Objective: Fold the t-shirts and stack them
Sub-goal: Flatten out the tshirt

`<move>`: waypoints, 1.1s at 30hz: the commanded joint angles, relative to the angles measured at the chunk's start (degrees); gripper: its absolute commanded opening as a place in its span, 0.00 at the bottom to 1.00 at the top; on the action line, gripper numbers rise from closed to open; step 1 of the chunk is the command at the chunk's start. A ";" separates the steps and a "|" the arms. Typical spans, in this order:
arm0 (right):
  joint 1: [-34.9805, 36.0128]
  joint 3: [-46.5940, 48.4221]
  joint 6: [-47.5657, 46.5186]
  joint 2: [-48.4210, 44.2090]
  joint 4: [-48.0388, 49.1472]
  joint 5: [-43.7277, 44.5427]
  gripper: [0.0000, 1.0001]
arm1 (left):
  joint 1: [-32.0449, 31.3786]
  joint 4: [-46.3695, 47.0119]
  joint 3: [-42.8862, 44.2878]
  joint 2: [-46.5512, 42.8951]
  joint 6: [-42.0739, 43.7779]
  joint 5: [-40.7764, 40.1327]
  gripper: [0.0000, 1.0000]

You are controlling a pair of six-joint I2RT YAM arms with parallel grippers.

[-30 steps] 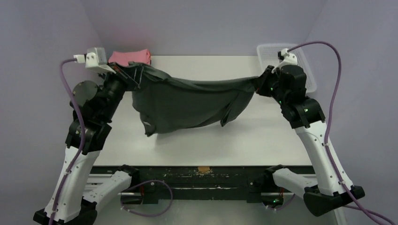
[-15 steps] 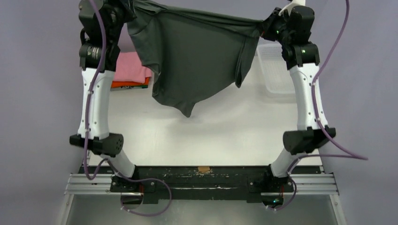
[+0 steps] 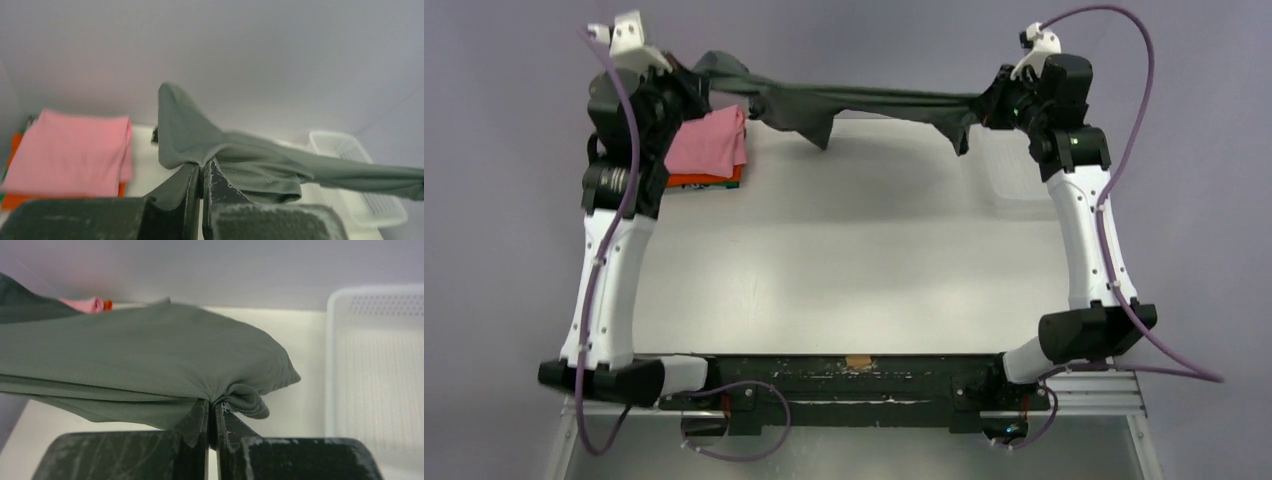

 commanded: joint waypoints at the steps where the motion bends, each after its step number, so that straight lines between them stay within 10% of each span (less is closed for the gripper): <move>1: -0.64 -15.53 -6.32 -8.02 -4.68 2.15 0.00 | 0.57 2.66 -29.31 -18.15 -7.50 -6.70 0.00; 8: -0.39 -38.01 -1.28 -11.66 -15.61 -0.42 0.21 | 0.50 -18.54 -62.67 -33.80 -24.90 -10.60 0.00; 11: 0.45 -47.80 2.14 -14.46 -12.96 0.98 0.51 | 0.49 -27.29 -64.44 -35.31 -28.03 -10.01 0.29; 14: 0.41 -49.13 3.26 -14.38 -13.63 1.08 0.70 | 0.42 -32.07 -63.50 -35.67 -28.99 -8.85 0.38; 17: 0.39 -48.43 4.69 -14.24 -11.53 1.83 0.87 | 0.42 -35.26 -59.76 -34.67 -28.14 -10.39 0.95; 18: 0.55 -48.19 5.55 -14.03 -10.69 1.62 0.88 | 0.46 -36.42 -58.05 -33.92 -27.87 -10.84 1.00; 33: 24.07 -41.73 7.51 9.75 7.60 -5.22 0.90 | 0.42 -8.73 -49.82 -3.61 -21.55 3.89 1.00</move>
